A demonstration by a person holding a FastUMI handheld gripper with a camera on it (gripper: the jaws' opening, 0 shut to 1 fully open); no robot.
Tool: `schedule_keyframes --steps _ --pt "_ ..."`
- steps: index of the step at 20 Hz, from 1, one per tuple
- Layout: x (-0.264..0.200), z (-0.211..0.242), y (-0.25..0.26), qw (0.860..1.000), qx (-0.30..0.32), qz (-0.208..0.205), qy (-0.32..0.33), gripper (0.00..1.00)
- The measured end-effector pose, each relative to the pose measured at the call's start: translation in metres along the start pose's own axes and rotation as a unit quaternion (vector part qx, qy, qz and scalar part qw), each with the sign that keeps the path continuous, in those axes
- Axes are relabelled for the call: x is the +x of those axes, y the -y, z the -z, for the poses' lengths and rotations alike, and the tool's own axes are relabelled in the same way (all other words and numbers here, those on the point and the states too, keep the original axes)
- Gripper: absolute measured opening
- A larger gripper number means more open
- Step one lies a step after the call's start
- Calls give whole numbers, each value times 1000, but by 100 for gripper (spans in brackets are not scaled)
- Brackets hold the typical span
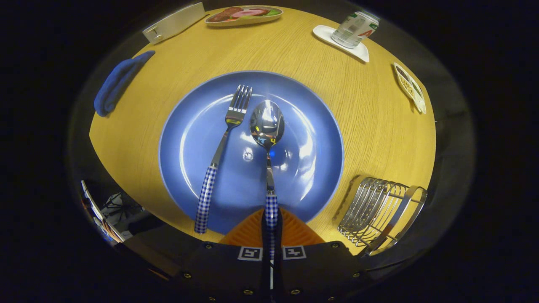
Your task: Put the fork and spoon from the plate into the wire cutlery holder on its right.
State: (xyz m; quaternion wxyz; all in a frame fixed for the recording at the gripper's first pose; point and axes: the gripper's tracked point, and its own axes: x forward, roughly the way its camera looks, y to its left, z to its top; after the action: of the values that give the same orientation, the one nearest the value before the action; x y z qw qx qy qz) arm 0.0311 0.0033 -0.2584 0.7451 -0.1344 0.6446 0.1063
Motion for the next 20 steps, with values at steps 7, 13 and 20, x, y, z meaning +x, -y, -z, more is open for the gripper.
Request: schedule_keyframes --steps 7,13,20 --pt "-71 44 33 999 17 -35 -24 3" --pt "-112 96 69 998 8 -22 -66 3" --pt "-129 135 147 980 -36 32 -195 3"
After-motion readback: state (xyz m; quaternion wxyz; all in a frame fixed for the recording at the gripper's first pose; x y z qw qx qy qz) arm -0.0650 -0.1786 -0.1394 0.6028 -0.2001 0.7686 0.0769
